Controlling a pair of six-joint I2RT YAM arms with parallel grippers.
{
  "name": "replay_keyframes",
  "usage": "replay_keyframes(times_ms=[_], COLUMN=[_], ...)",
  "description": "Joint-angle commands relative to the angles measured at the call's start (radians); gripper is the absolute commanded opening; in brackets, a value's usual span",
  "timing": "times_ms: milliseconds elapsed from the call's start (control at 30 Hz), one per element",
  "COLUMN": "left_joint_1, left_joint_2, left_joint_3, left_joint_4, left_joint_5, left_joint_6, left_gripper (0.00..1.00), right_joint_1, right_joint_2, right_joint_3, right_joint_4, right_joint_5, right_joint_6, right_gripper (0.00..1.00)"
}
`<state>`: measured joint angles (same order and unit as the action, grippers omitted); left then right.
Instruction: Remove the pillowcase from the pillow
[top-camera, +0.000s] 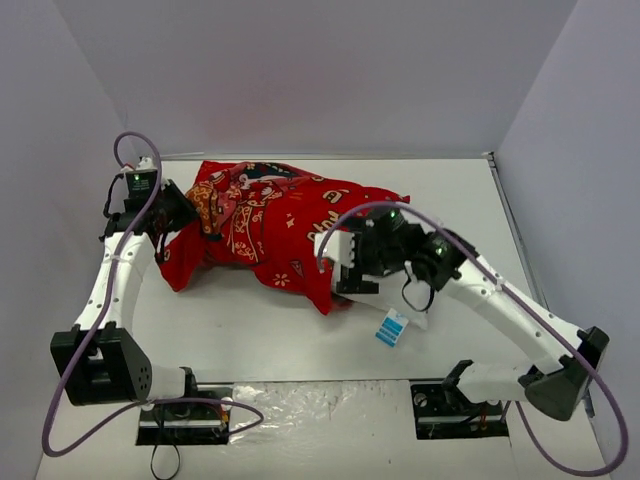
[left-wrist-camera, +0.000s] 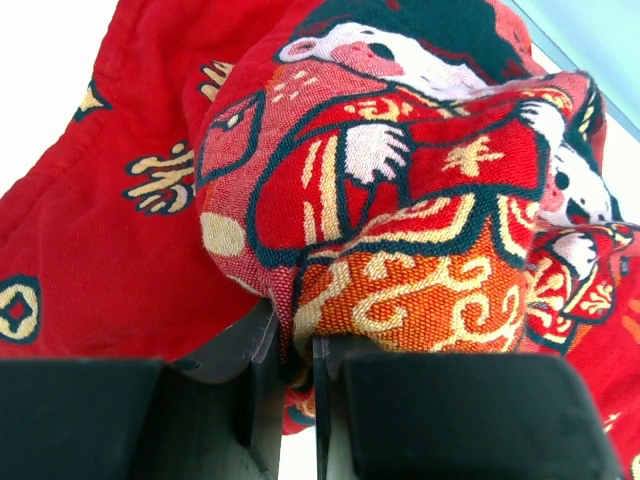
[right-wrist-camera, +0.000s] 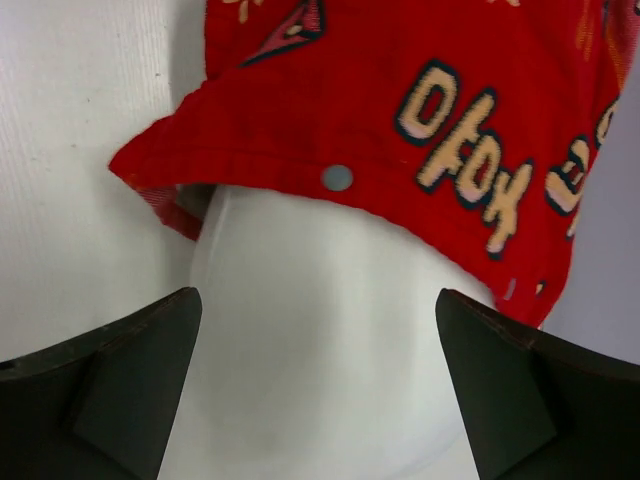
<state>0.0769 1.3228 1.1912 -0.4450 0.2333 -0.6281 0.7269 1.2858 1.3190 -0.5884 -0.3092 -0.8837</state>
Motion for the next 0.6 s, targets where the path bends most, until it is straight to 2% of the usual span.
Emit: replay_keyframes(times_ms=[0, 33, 67, 100, 267, 400, 467, 533, 567], left_joint_1=[-0.025, -0.025, -0.025, -0.023, -0.02, -0.022, -0.017, -0.009, 0.0], left_joint_2=[0.013, 0.016, 0.018, 0.016, 0.006, -0.016, -0.03, -0.037, -0.051], left_joint_3=[0.103, 0.113, 0.126, 0.131, 0.128, 0.117, 0.117, 0.117, 0.113], left_joint_4=[-0.007, -0.009, -0.018, -0.021, -0.026, -0.02, -0.027, -0.035, -0.04], left_joint_5=[0.003, 0.001, 0.0, -0.003, 0.004, 0.014, 0.012, 0.012, 0.015], left_joint_6=[-0.033, -0.033, -0.035, -0.033, -0.033, -0.048, -0.044, -0.038, -0.038], left_gripper=[0.02, 0.02, 0.02, 0.02, 0.02, 0.02, 0.02, 0.02, 0.02], right_joint_1=[0.173, 0.265, 0.294, 0.307, 0.309, 0.283, 0.234, 0.188, 0.124], right_joint_2=[-0.094, -0.108, -0.118, -0.118, -0.112, -0.068, -0.004, 0.062, 0.085], right_joint_3=[-0.183, -0.211, -0.231, -0.26, -0.404, -0.578, -0.592, -0.569, -0.534], right_joint_4=[0.183, 0.232, 0.249, 0.266, 0.332, 0.572, 0.578, 0.564, 0.553], right_joint_5=[0.492, 0.559, 0.655, 0.686, 0.787, 0.884, 0.848, 0.725, 0.685], right_joint_6=[0.184, 0.212, 0.262, 0.29, 0.351, 0.251, 0.259, 0.295, 0.307], right_gripper=[1.0, 1.0, 1.0, 1.0, 1.0, 1.0, 0.99, 0.89, 0.61])
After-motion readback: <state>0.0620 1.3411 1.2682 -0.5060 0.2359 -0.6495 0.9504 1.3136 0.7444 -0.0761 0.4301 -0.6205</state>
